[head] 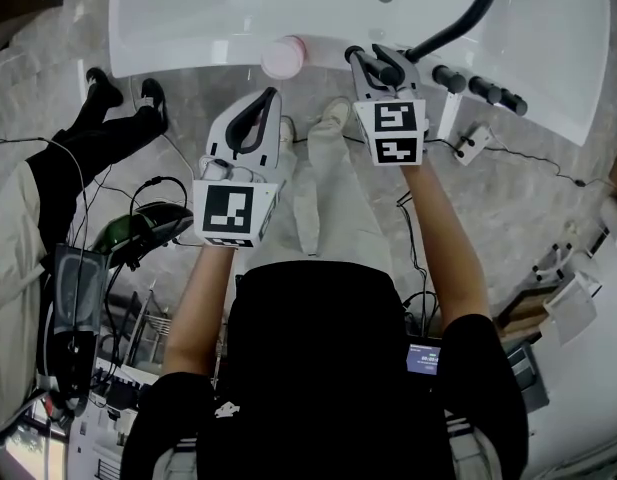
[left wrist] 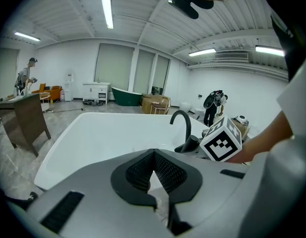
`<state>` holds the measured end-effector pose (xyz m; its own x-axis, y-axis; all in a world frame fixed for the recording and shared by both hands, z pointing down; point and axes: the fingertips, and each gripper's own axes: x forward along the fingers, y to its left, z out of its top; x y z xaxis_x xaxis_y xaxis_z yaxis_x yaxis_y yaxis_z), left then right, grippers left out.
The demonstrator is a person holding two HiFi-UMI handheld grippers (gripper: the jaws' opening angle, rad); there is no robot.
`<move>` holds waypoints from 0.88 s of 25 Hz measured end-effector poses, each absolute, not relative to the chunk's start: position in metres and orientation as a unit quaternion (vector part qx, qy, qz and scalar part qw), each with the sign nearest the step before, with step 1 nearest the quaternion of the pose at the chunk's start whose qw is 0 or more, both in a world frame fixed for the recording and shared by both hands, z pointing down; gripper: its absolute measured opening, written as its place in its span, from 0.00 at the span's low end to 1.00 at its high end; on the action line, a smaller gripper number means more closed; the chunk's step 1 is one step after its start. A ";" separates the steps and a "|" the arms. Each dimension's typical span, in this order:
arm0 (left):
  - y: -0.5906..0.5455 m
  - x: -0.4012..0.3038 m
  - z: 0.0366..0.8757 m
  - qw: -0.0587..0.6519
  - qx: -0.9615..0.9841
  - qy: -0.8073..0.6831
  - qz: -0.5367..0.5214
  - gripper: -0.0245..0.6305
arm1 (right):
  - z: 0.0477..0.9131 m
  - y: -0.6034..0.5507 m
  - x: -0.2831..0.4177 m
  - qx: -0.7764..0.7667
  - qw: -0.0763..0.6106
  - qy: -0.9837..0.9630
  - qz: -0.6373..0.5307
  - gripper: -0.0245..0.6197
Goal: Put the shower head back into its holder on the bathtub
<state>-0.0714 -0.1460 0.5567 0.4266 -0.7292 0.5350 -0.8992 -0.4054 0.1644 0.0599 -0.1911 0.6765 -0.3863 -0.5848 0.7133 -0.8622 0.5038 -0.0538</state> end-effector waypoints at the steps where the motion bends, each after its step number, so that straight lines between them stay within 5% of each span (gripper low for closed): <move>1: -0.146 -0.072 0.556 0.218 0.816 -0.499 0.194 0.05 | 0.679 -0.191 0.059 0.449 0.325 -0.805 0.213 0.25; 22: -0.141 -0.074 0.570 0.236 0.811 -0.493 0.207 0.05 | 0.690 -0.190 0.055 0.463 0.316 -0.804 0.198 0.26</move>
